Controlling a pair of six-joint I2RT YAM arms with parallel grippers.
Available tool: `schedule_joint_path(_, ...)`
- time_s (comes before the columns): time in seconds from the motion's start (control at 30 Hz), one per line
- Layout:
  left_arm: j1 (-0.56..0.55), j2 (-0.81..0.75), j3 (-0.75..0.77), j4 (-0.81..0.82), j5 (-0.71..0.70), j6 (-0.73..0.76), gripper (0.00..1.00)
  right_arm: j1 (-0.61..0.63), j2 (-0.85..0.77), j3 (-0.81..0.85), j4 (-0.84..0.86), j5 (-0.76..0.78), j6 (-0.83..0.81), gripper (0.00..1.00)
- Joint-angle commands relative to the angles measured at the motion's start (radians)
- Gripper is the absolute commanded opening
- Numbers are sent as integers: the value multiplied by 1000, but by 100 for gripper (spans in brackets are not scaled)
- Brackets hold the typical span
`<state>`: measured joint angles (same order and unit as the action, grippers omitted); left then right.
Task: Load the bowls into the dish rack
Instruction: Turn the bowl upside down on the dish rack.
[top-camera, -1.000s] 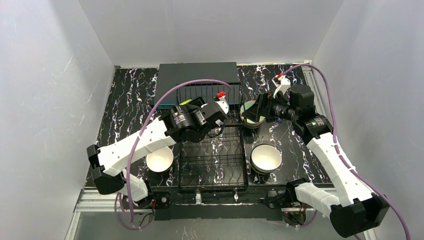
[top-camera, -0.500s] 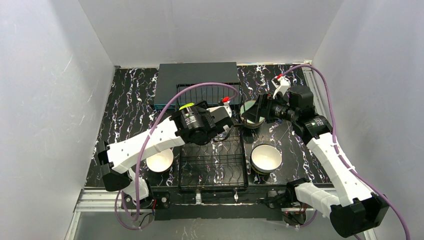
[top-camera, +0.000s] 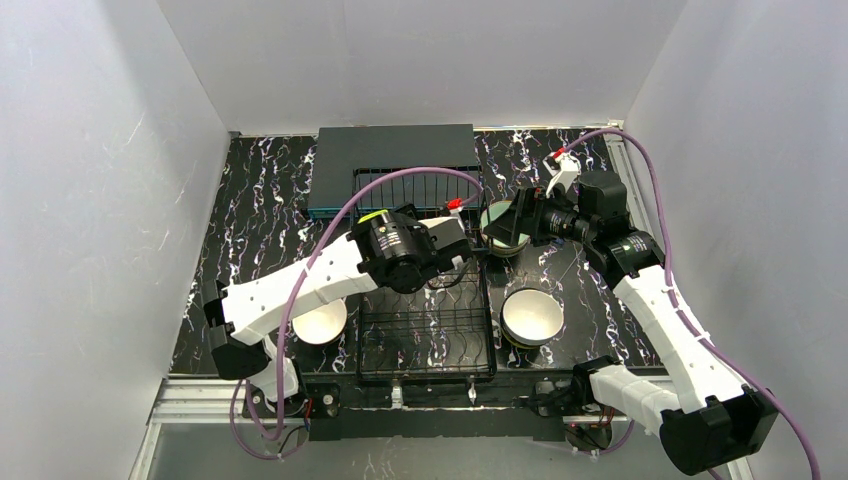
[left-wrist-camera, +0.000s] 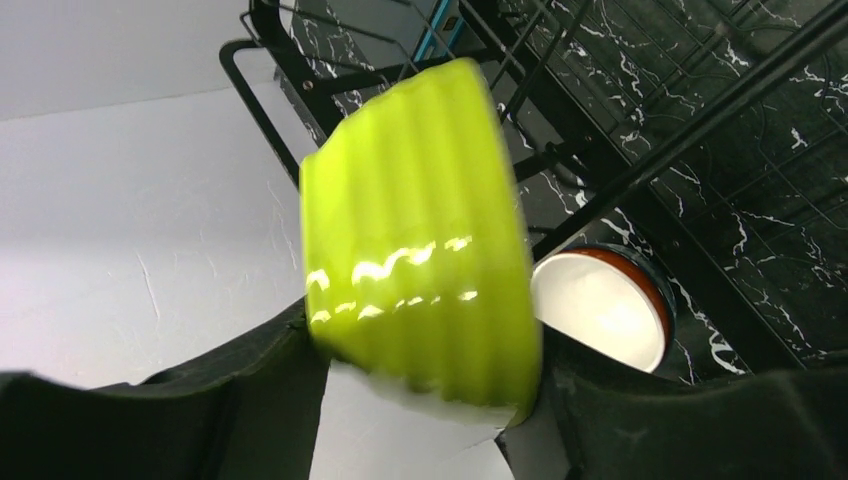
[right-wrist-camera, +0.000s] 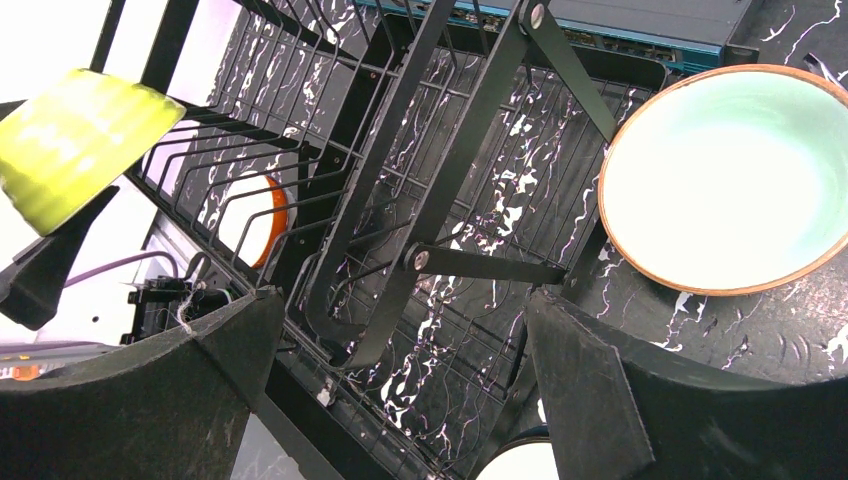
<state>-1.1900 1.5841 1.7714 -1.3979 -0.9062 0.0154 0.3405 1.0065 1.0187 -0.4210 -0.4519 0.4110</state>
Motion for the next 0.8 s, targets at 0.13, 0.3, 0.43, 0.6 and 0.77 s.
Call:
schedule_joint_path(0.13,-13,7,36,-137,-25,-79,65,-6,-19,5,19,-13,-6,99)
schedule_joint_path(0.3,-19,-13,21,-125,-12,-88,71,-5,-18,12,17,-17,-5,99)
schedule_joint_path(0.43,-22,-41,24,-109,35,-93,73,-5,-16,15,17,-18,-5,99)
schedule_joint_path(0.6,-22,-93,21,-56,111,-90,74,-5,-13,20,19,-22,-3,99)
schedule_joint_path(0.77,-22,-181,-7,55,236,-83,81,-5,-11,29,18,-23,-4,99)
